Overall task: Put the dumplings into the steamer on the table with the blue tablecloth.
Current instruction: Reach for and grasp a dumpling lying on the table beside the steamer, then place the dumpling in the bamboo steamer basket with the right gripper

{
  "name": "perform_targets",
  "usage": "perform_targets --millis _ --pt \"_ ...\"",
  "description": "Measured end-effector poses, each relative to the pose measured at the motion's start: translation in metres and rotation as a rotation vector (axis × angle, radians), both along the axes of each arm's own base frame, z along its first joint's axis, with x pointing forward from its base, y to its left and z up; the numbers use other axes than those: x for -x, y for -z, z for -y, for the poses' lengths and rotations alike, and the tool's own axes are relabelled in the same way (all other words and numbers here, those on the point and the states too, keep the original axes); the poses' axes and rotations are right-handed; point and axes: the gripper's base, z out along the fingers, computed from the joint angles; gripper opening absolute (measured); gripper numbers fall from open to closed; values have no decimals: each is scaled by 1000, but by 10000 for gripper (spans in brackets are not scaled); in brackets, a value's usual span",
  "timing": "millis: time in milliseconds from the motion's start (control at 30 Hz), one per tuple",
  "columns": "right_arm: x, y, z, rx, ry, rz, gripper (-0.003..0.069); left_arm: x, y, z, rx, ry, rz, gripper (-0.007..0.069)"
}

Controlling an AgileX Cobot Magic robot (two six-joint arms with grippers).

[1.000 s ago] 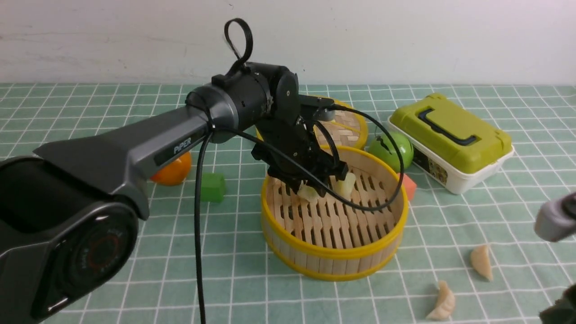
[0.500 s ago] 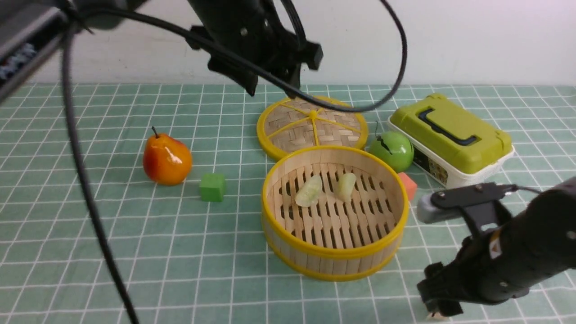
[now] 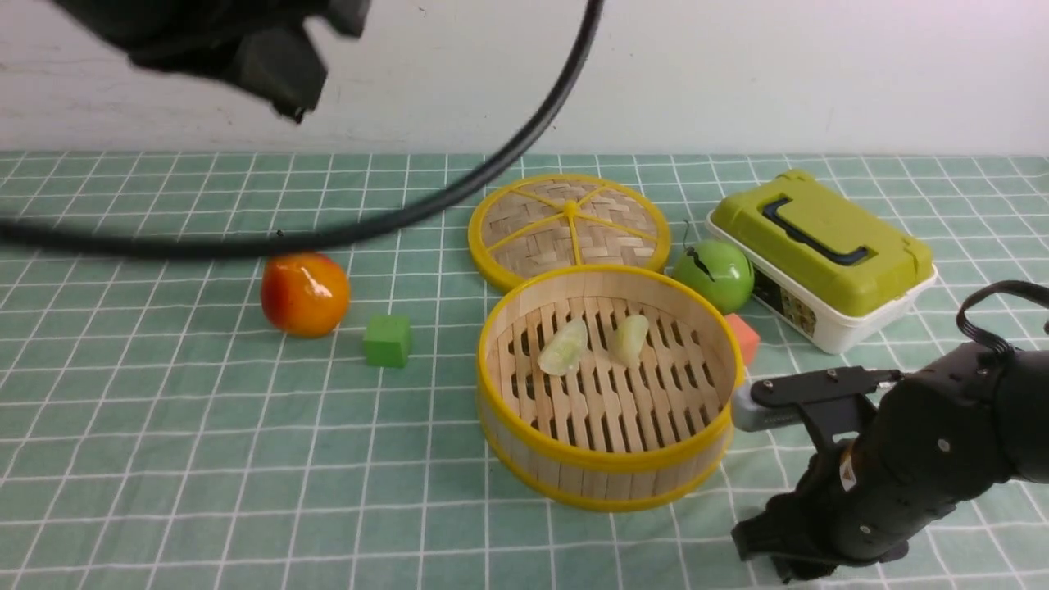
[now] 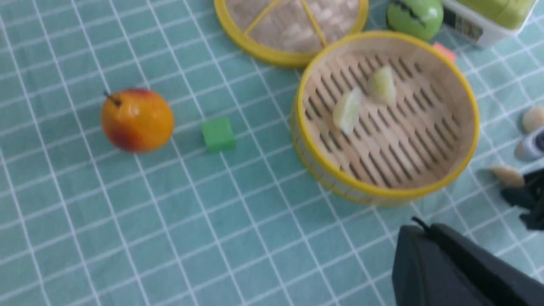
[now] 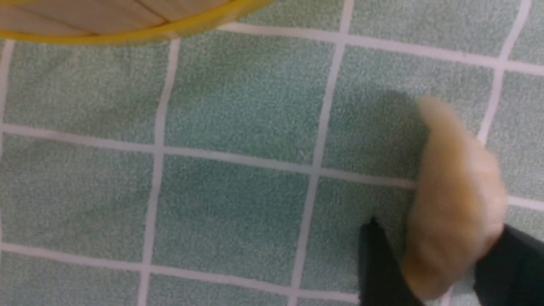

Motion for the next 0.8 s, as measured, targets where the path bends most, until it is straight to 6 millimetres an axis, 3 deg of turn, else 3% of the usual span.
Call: perform_targets --millis 33,67,100,233,433,533,633,733,800 --pt "0 0 0 0 0 0 256 2 2 -1 -2 0 -4 -14" --pt "1 -3 1 2 -3 4 171 15 14 -9 -20 -2 -33 -14" --pt "2 -5 2 9 -8 4 161 22 25 -14 -35 -3 -61 -14" --pt "5 -29 6 41 -37 39 163 57 53 -33 -50 -16 -113 -14" --pt "11 -71 9 30 -47 112 163 93 76 -55 -25 -50 -130 -14" --pt "6 -108 -10 -3 -151 216 163 108 87 -64 -7 -59 -112 -14" --pt "-5 -125 -33 -29 -235 285 163 111 88 -66 16 -58 -76 -14" --pt "-22 -125 -59 -48 -284 318 163 111 87 -65 37 -54 -54 -14" --pt "-45 -107 -80 -48 -300 294 163 110 85 -62 70 -44 -45 -14"
